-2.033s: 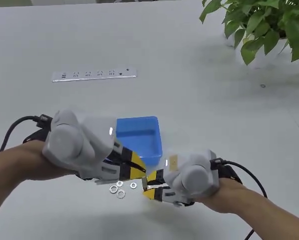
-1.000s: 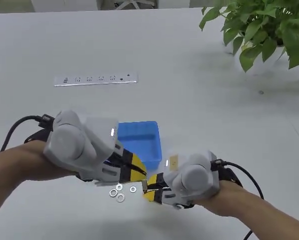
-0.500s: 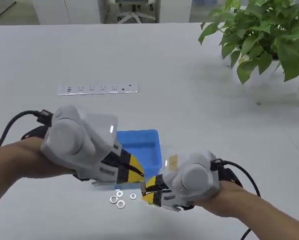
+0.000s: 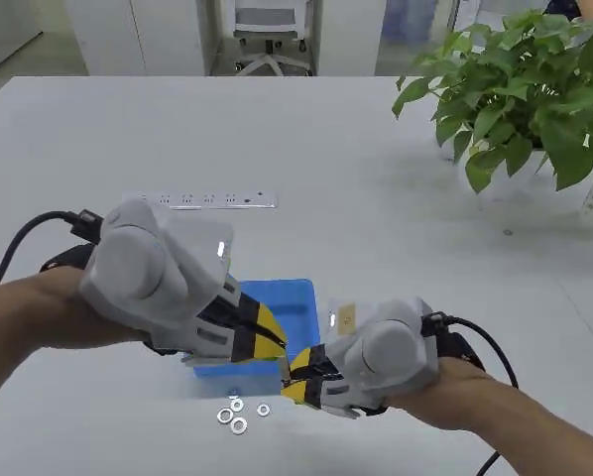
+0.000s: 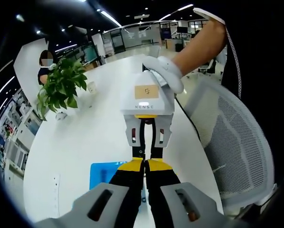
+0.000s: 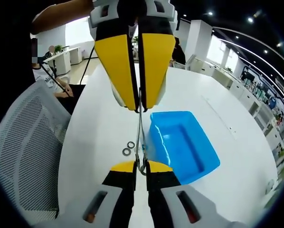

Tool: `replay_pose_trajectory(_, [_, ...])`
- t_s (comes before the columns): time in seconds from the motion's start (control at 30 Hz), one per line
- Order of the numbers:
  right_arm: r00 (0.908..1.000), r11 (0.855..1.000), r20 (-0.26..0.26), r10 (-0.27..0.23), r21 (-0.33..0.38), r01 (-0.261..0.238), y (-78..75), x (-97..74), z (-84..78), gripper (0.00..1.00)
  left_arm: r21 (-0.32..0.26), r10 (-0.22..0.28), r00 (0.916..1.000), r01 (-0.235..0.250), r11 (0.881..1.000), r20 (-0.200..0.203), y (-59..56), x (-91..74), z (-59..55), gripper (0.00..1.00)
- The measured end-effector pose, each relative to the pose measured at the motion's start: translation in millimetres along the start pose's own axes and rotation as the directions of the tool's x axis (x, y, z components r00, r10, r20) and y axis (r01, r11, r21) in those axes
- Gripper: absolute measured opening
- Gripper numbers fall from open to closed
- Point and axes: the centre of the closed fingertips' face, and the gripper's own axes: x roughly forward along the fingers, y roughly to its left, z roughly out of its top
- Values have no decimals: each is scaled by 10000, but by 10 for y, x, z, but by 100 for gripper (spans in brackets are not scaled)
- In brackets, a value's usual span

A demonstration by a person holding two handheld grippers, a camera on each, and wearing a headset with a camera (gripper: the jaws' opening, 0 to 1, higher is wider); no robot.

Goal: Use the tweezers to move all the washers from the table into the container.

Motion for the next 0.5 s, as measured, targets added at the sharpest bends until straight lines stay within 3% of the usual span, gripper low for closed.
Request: replay_pose_trajectory(0.5, [9995, 9995, 149, -281, -125, 283, -263, 3, 148, 9, 277, 301, 9995, -298, 9992, -108, 241, -116, 16, 5])
